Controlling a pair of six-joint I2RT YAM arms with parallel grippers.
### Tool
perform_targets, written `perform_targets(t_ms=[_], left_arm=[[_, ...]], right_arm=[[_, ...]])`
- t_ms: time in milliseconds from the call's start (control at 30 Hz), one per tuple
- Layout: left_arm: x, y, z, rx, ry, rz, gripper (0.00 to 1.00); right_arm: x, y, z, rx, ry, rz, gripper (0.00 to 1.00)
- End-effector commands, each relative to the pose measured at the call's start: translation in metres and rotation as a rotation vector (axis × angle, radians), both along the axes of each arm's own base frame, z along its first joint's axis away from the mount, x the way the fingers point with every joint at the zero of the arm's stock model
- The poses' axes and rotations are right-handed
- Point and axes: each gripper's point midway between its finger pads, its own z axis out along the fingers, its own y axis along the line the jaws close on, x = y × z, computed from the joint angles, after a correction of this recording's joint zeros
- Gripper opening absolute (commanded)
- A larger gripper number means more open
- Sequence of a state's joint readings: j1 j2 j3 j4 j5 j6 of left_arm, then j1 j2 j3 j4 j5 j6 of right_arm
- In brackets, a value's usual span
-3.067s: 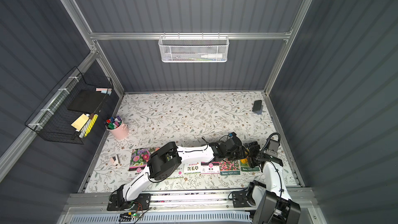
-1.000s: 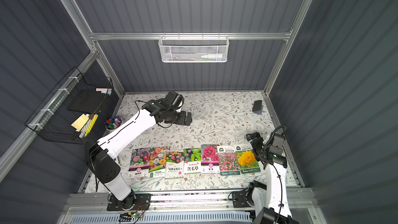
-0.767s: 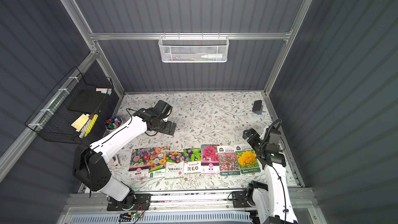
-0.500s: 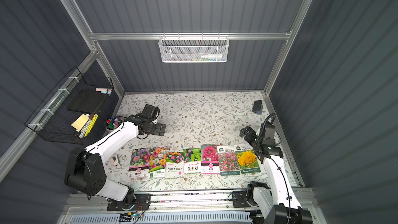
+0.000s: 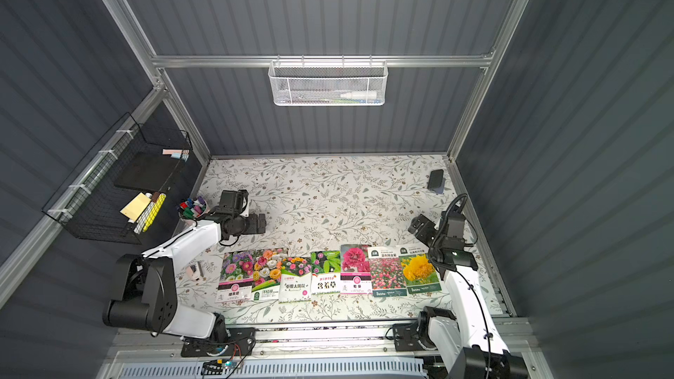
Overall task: Arrange the seed packets in a row
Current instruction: Reset both arms
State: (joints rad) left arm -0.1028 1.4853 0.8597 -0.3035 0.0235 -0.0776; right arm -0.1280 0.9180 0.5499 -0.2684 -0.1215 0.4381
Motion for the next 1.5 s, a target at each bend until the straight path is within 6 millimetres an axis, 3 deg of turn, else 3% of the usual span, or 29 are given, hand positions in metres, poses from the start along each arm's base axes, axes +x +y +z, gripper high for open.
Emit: perform_targets(t_ms=[0,300,500,867,1200,1467], left_arm=[[-0.006,0.008,-0.012,-0.081,0.044,0.02,1.0],[-0.011,0.017,-0.051,-0.101,0.108,0.049,0.99],[-0.02,0.026,-0.077,-0.033,0.113,0.045,0.99],[-0.022,0.035,-0.103,0.016,-0.01,0.056,0.99],[-0.025,0.051,-0.107,0.107,0.02,0.116,0.99],[-0.024,0.047,-0.106,0.11,0.016,0.11,0.99]], right_arm=[[0.001,-0.009,0.001,-0.089,-0.014,0.0,0.99],[0.006,-0.028,0.009,-0.212,-0.138,-0.058,0.99],[0.011,-0.035,-0.004,-0.25,-0.113,-0.075,0.99],[0.022,-0.034,-0.015,-0.289,-0.201,-0.048,0.99],[0.044,-0.025,-0.008,-0.327,-0.262,0.052,0.99],[0.056,-0.016,-0.001,-0.326,-0.357,0.098,0.99]])
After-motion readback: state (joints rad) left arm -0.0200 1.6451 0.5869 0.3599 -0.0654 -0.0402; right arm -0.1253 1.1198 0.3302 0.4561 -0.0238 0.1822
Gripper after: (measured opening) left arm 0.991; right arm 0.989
